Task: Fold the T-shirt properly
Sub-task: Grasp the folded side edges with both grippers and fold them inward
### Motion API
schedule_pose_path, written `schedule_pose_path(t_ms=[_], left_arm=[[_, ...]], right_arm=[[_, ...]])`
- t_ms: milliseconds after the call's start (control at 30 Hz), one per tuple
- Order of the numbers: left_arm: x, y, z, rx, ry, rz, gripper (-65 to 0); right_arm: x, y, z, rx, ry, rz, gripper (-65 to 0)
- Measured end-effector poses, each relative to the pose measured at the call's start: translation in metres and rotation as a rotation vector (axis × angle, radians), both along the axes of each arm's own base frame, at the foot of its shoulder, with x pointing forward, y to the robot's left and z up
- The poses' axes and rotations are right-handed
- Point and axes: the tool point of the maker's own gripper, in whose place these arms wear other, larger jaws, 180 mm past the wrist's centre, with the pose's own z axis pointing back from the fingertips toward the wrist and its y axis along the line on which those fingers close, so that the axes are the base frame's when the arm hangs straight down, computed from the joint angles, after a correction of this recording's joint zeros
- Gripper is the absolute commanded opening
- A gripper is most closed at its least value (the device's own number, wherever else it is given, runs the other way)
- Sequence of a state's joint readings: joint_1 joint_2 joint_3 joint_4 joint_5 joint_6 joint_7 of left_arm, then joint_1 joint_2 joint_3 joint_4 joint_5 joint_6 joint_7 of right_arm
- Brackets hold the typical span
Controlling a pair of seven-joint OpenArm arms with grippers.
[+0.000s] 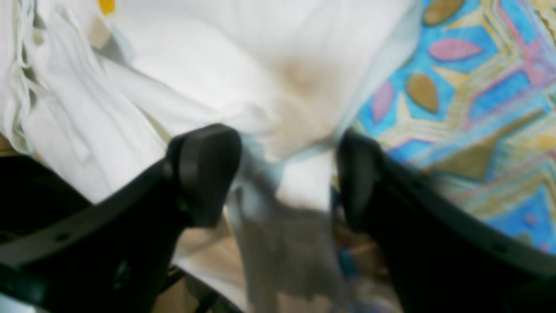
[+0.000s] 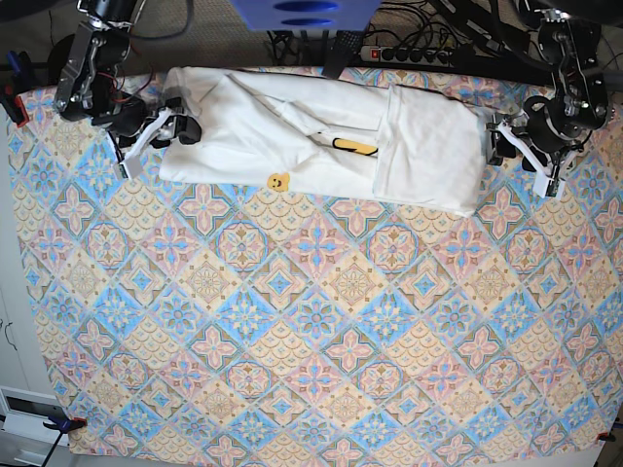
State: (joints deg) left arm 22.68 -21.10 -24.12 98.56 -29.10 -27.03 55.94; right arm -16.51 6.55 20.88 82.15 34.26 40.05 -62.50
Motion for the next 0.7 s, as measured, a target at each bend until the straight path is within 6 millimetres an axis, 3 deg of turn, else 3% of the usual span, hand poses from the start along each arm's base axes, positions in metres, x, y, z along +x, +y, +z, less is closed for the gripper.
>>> schedule_pose_path(t_ms=[200,500,700], left_arm=[[0.0,0.0,0.0,0.0,0.0,0.0,-22.6],[0.002,0.0,0.001,0.0,-0.005,0.0,-22.6],[0.002,0.0,0.001,0.0,-0.005,0.0,-22.6]], right_arm=[[-0.003,0.016,-0.001,0.045,-0.006,-0.016,-29.6],[-0.018,0.018,-0.008,0.046,0.044,-0.009,-63.4],[-0.018,0.016,-0.014,0.089,0.055,-0.047,-64.9]])
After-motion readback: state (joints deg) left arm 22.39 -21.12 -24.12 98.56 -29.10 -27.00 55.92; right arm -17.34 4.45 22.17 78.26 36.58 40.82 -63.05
